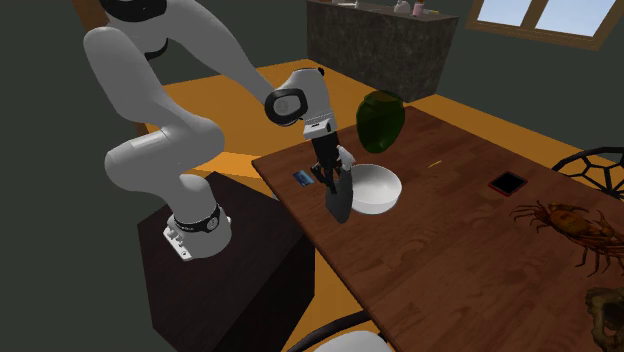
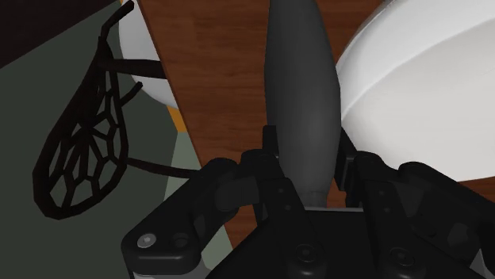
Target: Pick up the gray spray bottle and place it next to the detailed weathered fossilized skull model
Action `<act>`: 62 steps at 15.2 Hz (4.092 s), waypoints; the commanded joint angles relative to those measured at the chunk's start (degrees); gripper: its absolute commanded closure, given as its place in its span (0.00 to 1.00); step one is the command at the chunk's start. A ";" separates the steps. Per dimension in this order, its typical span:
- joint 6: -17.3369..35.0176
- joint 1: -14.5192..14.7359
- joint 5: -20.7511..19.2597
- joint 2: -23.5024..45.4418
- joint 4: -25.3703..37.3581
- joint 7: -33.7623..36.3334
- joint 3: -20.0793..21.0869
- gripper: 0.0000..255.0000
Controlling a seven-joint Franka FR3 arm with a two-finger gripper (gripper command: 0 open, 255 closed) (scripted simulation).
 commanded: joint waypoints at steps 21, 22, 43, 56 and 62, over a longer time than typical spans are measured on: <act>-17.87 8.84 -3.90 -8.43 6.18 -6.31 -18.14 1.00; -18.65 8.97 -4.13 -8.71 6.62 -6.57 -18.78 1.00; -33.34 8.72 -9.15 -11.31 18.34 -11.20 -29.20 1.00; -41.49 6.92 -11.99 -10.06 27.80 -13.43 -33.37 1.00; -41.07 4.26 -13.57 -7.00 30.75 -15.24 -34.33 1.00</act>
